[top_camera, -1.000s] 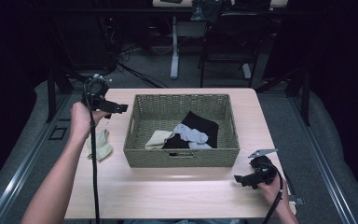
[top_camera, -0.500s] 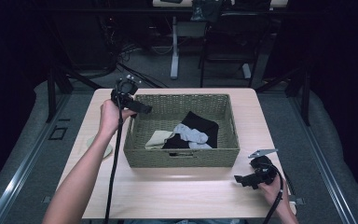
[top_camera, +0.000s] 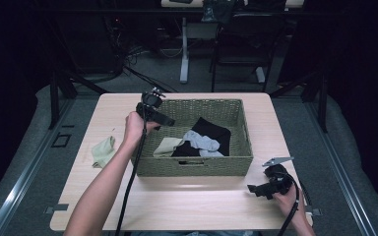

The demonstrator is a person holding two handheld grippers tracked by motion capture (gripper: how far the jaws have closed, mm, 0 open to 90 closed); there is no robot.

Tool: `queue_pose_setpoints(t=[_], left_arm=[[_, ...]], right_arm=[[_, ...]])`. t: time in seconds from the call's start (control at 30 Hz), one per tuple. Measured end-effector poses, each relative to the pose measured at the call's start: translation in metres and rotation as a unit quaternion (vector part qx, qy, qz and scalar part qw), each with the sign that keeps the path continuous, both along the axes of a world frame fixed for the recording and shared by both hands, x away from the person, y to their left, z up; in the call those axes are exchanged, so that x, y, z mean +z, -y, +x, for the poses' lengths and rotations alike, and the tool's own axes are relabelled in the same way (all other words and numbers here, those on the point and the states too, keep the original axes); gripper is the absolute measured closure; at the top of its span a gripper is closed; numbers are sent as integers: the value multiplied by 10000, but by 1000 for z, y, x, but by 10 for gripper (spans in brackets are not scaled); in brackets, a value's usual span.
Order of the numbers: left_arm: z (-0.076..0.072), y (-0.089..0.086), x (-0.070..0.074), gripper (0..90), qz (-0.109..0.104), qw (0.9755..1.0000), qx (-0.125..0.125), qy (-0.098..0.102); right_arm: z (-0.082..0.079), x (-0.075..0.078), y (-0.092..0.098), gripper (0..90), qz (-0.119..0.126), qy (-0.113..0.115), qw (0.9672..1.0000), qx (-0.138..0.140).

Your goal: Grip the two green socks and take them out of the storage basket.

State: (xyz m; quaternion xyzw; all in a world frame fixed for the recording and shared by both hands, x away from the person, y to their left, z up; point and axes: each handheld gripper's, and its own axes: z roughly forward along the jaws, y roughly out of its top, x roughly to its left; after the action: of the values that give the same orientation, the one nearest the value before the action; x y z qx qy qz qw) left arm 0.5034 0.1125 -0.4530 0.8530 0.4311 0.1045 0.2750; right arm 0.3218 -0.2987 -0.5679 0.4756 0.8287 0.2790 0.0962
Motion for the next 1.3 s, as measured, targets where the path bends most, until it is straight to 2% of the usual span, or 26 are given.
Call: queue_pose_setpoints(t=[0.1, 0.3, 0.37, 0.43, 0.63, 0.83, 0.97, 1.07, 1.13, 1.2, 1.27, 1.3], left_arm=[[3, 6, -8, 38, 34, 10000, -38, -76], [9, 11, -22, 64, -30, 9997, -49, -228], [10, 14, -28, 78, -1, 9994, -100, -343], [12, 18, -35, 89, 45, 9985, -207, -499], [13, 28, -50, 113, 177, 9966, -327, -736], [15, 38, -61, 162, 254, 9946, -463, -889], [15, 42, -66, 216, 379, 9926, -527, -1024], [14, 44, -71, 318, 470, 9905, -611, -1138], [14, 46, -74, 429, 473, 9887, -676, -1254], [14, 46, -75, 503, 534, 9869, -743, -1332], [13, 46, -75, 620, 537, 9876, -724, -1284], [13, 45, -75, 708, 527, 9882, -703, -1251]], right_arm=[[0, 0, 0, 10, 2, 26, 10000, -3], [0, 0, 0, 10, 30, -10, 10000, 12], [0, 0, -1, 10, 33, -10, 10000, 12], [0, 0, -1, 10, 35, -14, 10000, 14], [0, 0, -1, 10, 29, -11, 10000, 22], [0, -1, -1, 10, 56, -7, 10000, 12], [1, 0, 0, 10, 58, -9, 10000, 20], [1, 0, -1, 10, 45, -7, 10000, 36], [1, 0, -1, 10, 35, -11, 10000, 41], [1, 0, -1, 10, 40, -12, 10000, 38], [0, 0, -1, 10, 45, -8, 10000, 35], [0, 0, -1, 10, 33, -8, 10000, 38]])
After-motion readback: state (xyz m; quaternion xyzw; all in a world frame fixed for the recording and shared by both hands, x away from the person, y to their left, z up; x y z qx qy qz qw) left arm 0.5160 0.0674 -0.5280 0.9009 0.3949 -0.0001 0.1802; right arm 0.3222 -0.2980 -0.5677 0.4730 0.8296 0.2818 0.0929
